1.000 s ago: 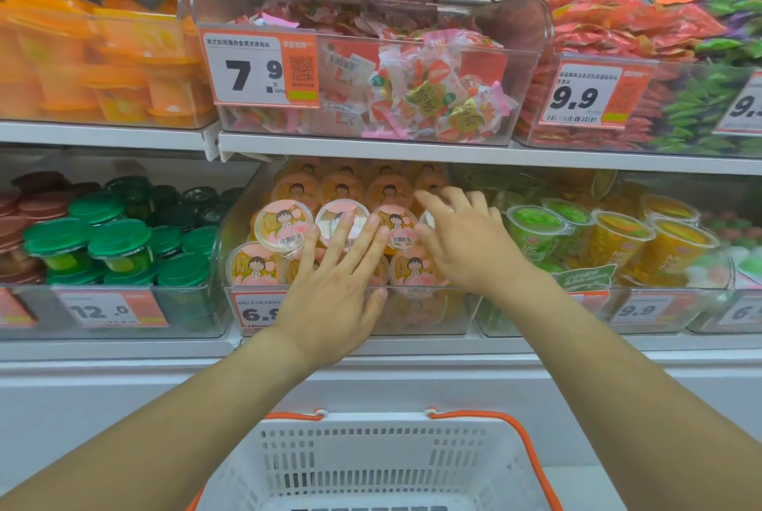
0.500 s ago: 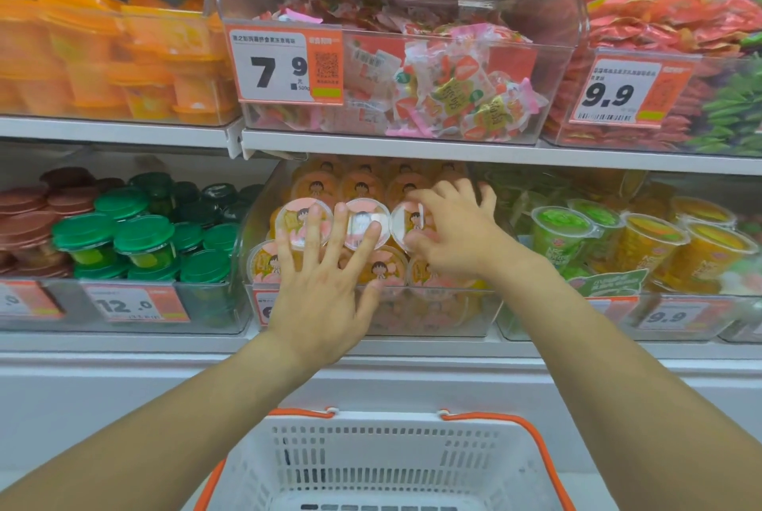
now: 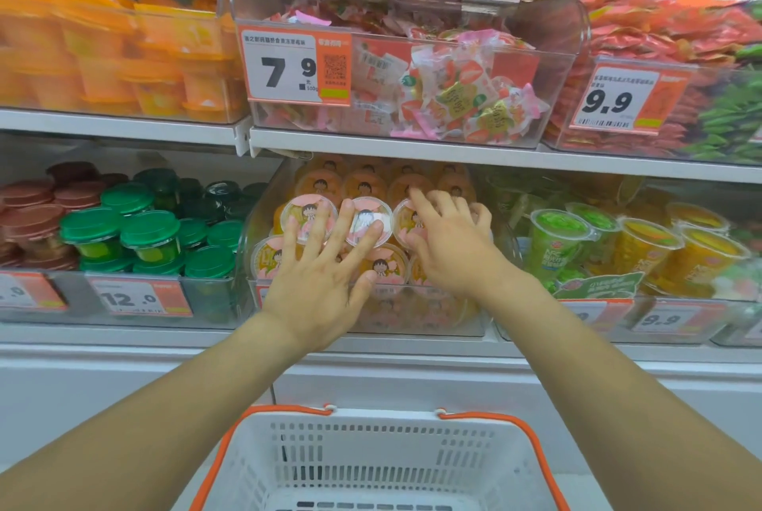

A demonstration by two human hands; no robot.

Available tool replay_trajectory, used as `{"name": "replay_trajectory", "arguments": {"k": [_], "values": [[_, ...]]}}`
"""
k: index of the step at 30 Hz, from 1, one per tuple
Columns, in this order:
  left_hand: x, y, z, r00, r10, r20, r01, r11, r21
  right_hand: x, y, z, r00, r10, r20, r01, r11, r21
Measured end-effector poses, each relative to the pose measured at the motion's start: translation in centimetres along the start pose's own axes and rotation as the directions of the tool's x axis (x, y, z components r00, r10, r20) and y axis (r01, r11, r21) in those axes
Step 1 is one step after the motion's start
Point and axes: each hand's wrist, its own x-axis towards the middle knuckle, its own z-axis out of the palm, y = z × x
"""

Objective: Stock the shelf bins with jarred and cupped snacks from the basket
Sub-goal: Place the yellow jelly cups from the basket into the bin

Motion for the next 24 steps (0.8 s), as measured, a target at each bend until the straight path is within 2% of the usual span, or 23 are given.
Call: {"name": "replay_trajectory", "arguments": {"k": [7, 13, 15, 17, 21, 24], "values": [[-0.2, 0.5, -0.4, 1.0, -0.01, 0.011, 0.01, 1.0, -0.029, -1.8, -0.6, 1.3, 0.999, -0.038, -0.032, 0.037, 0.999, -0.024], [-0.8, 0.7, -1.1, 0.995, -0.067, -0.067, 0.061, 0.994, -0.095, -3.3, -0.7, 1.3, 0.979, -0.023, -0.202, 0.039, 0.997, 0.074], [-1.4, 1.0, -1.1, 0.99, -0.12, -0.076, 0.113, 0.989, -0.099, -4.3, -0.2, 1.6, 0.972, -0.021, -0.236, 0.034, 0.998, 0.052], [-2.1, 1.1, -0.6, 0.986, -0.157, -0.054, 0.151, 0.984, -0.096, -5.8, 0.1, 2.3, 0.979, -0.009, -0.203, 0.01, 1.0, 0.001], [-2.7, 0.8, 0.3, 0.988, -0.151, -0.013, 0.15, 0.987, -0.063, -7.8, 0.3, 3.6, 0.998, 0.044, -0.049, -0.045, 0.999, -0.016], [-2.4, 1.0, 0.4, 0.988, -0.155, -0.006, 0.155, 0.986, -0.062, -7.6, 0.1, 3.7, 0.997, 0.073, -0.017, -0.073, 0.997, -0.003]]}}
